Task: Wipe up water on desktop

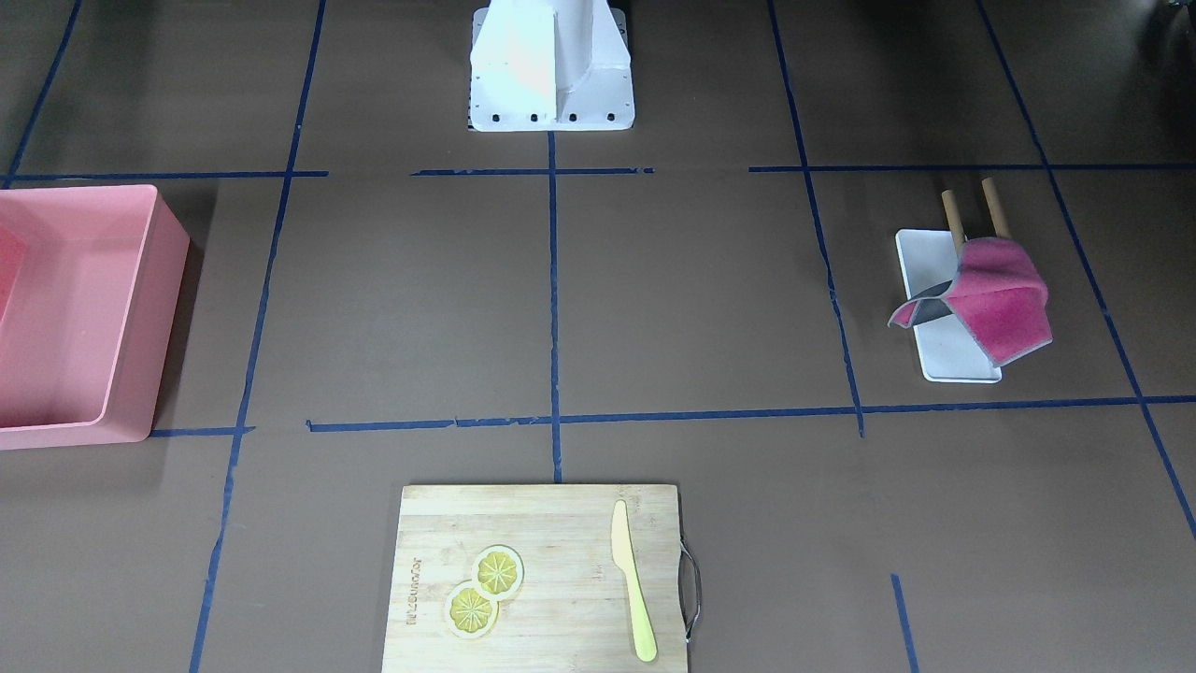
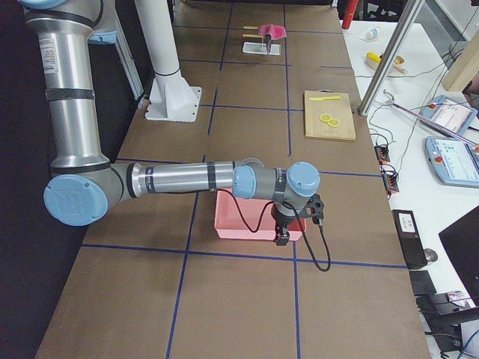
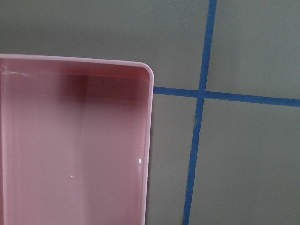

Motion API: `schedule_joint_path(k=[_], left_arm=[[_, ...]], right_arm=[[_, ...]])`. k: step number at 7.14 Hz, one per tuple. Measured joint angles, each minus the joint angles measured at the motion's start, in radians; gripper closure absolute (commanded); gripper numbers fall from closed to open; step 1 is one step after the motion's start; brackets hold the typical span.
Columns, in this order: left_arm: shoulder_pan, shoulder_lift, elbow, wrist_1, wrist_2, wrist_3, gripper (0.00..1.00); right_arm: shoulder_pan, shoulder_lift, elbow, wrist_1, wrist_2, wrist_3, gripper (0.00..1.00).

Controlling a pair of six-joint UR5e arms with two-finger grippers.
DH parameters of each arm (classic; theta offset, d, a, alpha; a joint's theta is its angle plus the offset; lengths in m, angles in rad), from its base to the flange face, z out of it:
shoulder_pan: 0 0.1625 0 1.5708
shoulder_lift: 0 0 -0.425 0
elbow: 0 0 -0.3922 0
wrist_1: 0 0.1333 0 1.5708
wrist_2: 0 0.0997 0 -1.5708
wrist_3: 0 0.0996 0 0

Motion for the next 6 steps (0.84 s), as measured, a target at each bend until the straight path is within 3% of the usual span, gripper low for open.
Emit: schedule_joint_path(k=[6], left_arm=[[0.020,0.011,-0.031,0.009,0.057,-0.014,0.00]], right_arm=[[0.000,-0.008,-0.001,0.041,0.001,0.001,0.00]])
